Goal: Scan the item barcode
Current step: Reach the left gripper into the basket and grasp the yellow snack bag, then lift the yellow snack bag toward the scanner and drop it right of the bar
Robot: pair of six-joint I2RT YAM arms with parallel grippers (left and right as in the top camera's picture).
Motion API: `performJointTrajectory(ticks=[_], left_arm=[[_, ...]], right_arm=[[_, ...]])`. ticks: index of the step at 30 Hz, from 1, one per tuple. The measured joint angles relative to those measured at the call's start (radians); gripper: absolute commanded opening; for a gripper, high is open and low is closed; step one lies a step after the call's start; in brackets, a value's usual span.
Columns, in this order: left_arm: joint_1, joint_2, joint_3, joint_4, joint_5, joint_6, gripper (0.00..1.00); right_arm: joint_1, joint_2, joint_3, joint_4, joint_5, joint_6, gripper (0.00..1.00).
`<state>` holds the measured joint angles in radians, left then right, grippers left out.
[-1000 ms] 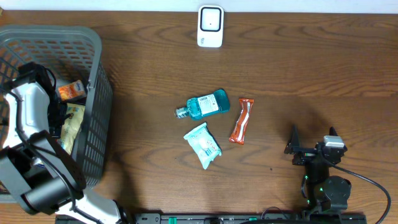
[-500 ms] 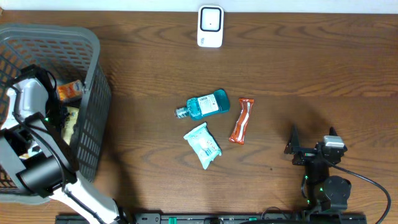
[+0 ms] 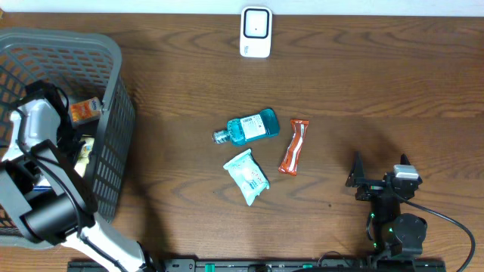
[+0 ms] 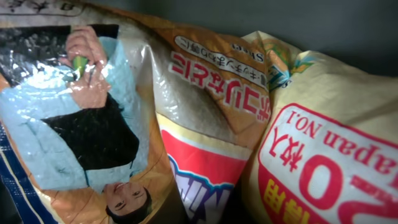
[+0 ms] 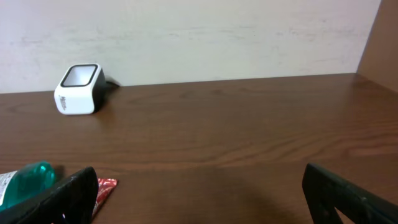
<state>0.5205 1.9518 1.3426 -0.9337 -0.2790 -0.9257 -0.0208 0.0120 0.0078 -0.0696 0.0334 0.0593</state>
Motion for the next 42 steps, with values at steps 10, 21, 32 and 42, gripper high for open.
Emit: performJointTrajectory(ticks=[10,21,32,42], left_arm=[[0.008,-0.306,-0.114,0.047,0.216,0.068,0.07],[0.008,-0.835,-0.109,0.151,0.254,0.070,0.07],[-0.124,-1.175,-0.109,0.327,0.467,0.171,0.07],[-0.536,-1.146,-0.109,0.362,0.702,0.436,0.07]], right_arm=[[0.000,0.000,0.000,0.000,0.000,0.000,0.99],[0.000,0.000,0.000,0.000,0.000,0.000,0.99],[0.000,0.000,0.000,0.000,0.000,0.000,0.99],[0.000,0.000,0.000,0.000,0.000,0.000,0.99]])
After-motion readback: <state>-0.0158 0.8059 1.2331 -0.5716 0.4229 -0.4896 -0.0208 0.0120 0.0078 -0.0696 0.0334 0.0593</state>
